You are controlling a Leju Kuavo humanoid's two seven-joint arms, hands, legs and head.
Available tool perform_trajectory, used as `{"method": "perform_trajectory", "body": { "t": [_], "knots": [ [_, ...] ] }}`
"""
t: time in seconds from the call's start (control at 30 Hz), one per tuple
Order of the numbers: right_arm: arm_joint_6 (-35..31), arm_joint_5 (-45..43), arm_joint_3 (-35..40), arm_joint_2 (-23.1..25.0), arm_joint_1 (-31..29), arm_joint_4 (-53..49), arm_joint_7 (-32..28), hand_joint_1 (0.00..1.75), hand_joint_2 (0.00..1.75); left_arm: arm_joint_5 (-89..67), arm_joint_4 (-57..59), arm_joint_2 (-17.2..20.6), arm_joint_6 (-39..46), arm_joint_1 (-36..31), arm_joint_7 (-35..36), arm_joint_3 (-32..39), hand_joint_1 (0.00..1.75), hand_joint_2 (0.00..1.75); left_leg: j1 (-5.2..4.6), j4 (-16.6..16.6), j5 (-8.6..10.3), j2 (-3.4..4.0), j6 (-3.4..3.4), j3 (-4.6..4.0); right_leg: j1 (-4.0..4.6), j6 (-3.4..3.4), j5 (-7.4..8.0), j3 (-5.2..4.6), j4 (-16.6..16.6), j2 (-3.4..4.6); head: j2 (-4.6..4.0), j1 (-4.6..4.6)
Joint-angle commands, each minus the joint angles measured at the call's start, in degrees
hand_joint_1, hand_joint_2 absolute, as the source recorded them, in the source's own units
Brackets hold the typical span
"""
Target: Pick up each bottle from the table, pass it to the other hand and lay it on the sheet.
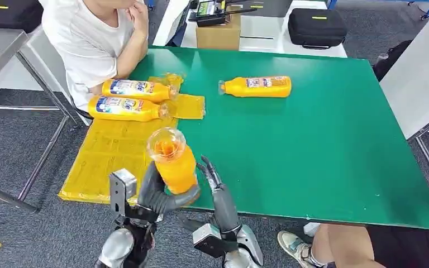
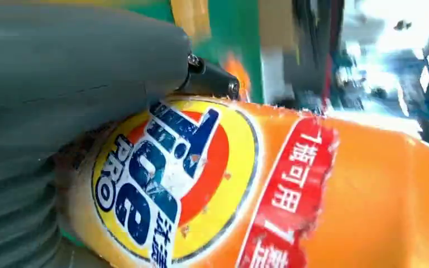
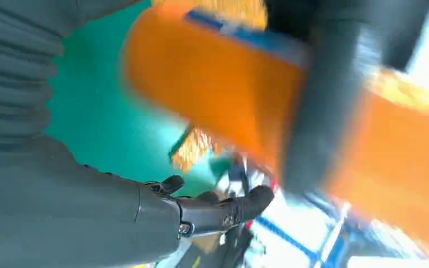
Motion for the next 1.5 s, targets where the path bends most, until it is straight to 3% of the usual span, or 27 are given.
{"method": "perform_trajectory", "body": {
  "t": [0.03, 0.73, 0.8, 0.9, 1.03, 1.5],
  "knots": [
    [-2.4, 0.4, 1.0, -4.4, 2.7, -8.0, -0.2, 0.0, 0.0, -32.7, 10.1, 7.4, 9.0, -10.3, 1.8, 9.3, 1.75, 1.75, 0.04, -0.1, -0.02, -0.08, -0.09, 0.32, 0.06, -0.13, -0.08, 0.34, -0.1, -0.16, 0.0, -0.02],
    [1.2, -0.9, -1.2, -4.3, 3.0, -8.0, -0.2, 0.0, 0.0, -40.5, 16.4, 7.7, 4.0, -13.5, 2.4, 10.1, 1.75, 1.75, 0.03, -0.1, -0.05, -0.03, -0.06, 0.25, 0.04, -0.09, -0.09, 0.28, 0.0, -0.1, 0.0, 0.02],
    [1.7, -0.9, -1.2, -4.4, 2.8, -7.7, -0.2, 0.0, 0.0, -42.8, 20.6, 8.1, 2.2, -16.5, 3.7, 9.1, 1.75, 1.75, 0.03, -0.1, -0.02, -0.13, -0.06, 0.27, 0.04, -0.09, -0.1, 0.33, -0.1, -0.2, 0.0, 0.0],
    [3.1, -2.0, -0.5, -4.5, 1.5, -6.6, -0.2, 0.0, 0.0, -52.2, 35.6, 8.3, 0.4, -26.4, 7.2, 5.0, 1.75, 1.75, 0.04, 0.0, 0.06, -0.33, -0.05, 0.14, 0.04, -0.07, -0.07, 0.25, 0.0, -0.35, 0.0, 0.04],
    [4.7, -3.0, 1.4, -3.8, -0.1, -4.5, -0.2, 0.0, 0.0, -58.2, 52.5, 6.9, 0.0, -34.7, 7.7, 1.5, 1.75, 1.75, 0.02, -0.1, 0.1, -0.28, -0.05, 0.2, 0.02, -0.08, -0.03, 0.3, 0.0, -0.3, 0.0, 0.02],
    [7.1, -8.1, 1.6, -4.5, 0.7, -6.5, -0.2, 0.0, 0.0, -63.7, 59.5, 4.5, -4.0, -36.7, 8.2, -4.0, 1.75, 1.75, 0.01, 0.0, 0.08, -0.1, -0.07, 0.17, 0.01, -0.04, -0.01, 0.25, 0.0, -0.11, 0.0, 0.0]
  ]
}}
